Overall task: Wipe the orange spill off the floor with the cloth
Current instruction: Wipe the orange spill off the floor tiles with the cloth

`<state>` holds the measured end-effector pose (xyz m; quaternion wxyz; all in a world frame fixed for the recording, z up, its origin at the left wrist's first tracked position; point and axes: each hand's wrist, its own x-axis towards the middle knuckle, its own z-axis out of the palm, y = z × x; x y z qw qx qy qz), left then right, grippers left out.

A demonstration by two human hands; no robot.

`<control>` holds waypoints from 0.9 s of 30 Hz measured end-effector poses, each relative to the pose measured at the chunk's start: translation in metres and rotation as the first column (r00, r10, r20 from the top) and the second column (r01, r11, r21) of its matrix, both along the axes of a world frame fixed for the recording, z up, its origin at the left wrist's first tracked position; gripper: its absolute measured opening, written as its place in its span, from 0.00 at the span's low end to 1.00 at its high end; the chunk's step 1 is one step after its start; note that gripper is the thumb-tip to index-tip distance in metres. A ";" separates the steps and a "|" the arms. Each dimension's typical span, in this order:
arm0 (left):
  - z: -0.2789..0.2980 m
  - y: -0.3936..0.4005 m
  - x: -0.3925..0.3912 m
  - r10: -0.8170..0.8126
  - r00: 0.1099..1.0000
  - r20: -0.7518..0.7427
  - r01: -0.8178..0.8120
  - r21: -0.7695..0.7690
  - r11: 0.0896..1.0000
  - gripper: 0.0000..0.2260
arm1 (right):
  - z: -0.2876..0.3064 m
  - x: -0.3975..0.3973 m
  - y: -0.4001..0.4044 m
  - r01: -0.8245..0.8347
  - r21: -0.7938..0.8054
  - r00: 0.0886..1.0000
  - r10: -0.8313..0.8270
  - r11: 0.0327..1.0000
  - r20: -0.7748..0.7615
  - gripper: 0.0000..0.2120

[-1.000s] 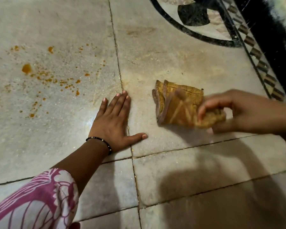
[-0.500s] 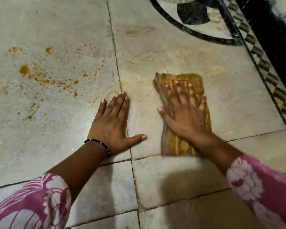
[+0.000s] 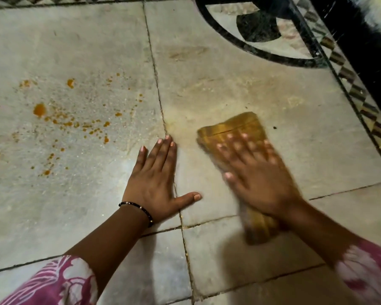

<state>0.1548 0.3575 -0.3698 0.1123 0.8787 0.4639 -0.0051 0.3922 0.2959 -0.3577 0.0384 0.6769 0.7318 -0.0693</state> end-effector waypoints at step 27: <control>0.000 0.000 0.001 -0.008 1.000 0.009 0.007 0.009 1.000 0.51 | 0.000 0.014 0.185 0.387 -0.030 0.921 -0.388 0.922 -0.023 0.30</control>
